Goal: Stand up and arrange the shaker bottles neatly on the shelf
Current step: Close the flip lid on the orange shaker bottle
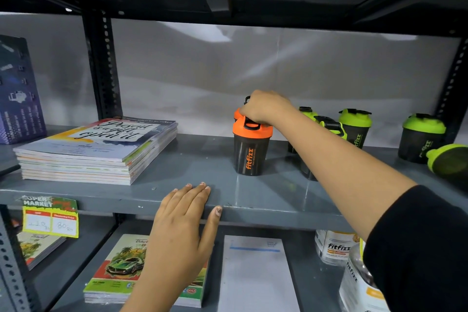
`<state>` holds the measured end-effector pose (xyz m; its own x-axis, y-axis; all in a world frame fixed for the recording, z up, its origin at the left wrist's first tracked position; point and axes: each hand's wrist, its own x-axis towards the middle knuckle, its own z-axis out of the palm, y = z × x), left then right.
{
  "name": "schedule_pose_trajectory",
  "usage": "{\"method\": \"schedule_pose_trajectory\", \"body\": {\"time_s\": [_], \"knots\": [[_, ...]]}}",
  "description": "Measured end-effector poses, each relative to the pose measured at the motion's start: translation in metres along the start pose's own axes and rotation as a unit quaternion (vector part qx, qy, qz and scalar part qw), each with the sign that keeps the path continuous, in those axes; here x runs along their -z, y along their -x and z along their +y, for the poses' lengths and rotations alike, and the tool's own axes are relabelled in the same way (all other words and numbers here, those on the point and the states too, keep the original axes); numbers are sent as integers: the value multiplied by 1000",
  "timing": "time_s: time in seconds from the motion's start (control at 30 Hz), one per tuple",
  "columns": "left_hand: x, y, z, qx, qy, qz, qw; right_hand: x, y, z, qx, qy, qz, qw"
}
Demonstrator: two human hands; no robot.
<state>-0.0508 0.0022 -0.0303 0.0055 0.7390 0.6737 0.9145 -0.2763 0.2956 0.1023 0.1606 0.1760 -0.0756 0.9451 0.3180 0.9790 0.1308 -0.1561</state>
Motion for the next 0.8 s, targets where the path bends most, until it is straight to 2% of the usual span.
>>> {"method": "schedule_pose_trajectory", "body": {"time_s": [0.17, 0.37, 0.53, 0.67, 0.8], "knots": [[1, 0, 0, 4, 1, -7, 1000, 3, 4, -2, 5, 9, -9, 1000], [4, 1, 0, -7, 4, -5, 1000, 12, 23, 1, 8, -14, 17, 1000], [-5, -6, 11, 9, -2, 6, 1000, 32, 52, 22, 15, -70, 115, 991], [-19, -14, 56, -79, 68, 40, 994, 43, 79, 52, 33, -118, 202, 972], [-41, -16, 121, -162, 103, -1, 981, 58, 97, 102, 17, -122, 249, 961]]}}
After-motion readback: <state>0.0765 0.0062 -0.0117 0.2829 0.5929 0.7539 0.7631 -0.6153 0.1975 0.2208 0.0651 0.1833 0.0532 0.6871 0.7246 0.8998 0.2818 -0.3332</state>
